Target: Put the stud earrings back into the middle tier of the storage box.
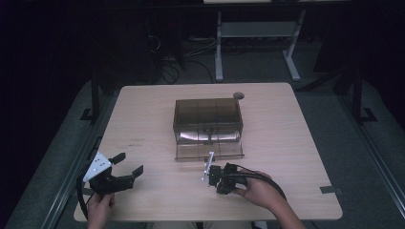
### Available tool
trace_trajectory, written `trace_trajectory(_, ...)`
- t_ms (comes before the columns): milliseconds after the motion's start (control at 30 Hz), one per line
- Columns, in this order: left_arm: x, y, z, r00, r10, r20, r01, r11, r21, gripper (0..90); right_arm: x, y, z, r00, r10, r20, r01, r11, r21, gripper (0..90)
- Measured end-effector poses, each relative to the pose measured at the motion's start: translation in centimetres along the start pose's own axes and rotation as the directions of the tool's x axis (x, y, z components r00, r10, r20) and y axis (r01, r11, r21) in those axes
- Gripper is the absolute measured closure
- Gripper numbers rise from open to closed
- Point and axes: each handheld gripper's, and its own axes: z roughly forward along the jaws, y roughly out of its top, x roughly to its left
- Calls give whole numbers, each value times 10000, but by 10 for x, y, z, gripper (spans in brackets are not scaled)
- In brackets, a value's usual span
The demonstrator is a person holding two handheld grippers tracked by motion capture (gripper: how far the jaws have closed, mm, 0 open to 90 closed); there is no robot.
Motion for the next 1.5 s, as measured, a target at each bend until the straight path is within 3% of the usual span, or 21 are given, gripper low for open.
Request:
trace_trajectory(600, 1, 0, -1, 10000, 30, -2, -30, 10000, -10, 130, -3, -3, -4, 9998, 94, -171, -97, 9998, -199, 852)
trace_trajectory(700, 1, 0, 0, 10000, 0, -9, 0, 10000, -12, 130, -5, -4, -8, 9998, 102, -151, -107, 9995, -292, 897)
trace_trajectory(1067, 0, 0, -1, 10000, 17, -8, -17, 10000, -30, 130, -14, -14, -18, 9984, 550, -145, -557, 9972, -494, 869)
trace_trajectory(1267, 1, 0, 0, 10000, -6, 1, 6, 10000, 5, 130, -15, -18, -18, 9986, 532, -25, -532, 9983, -222, 827)
trace_trajectory(1500, 1, 0, -2, 10000, 7, -30, -7, 10000, -40, 130, -18, -4, -7, 9989, 467, -5, -467, 9988, 119, 798)
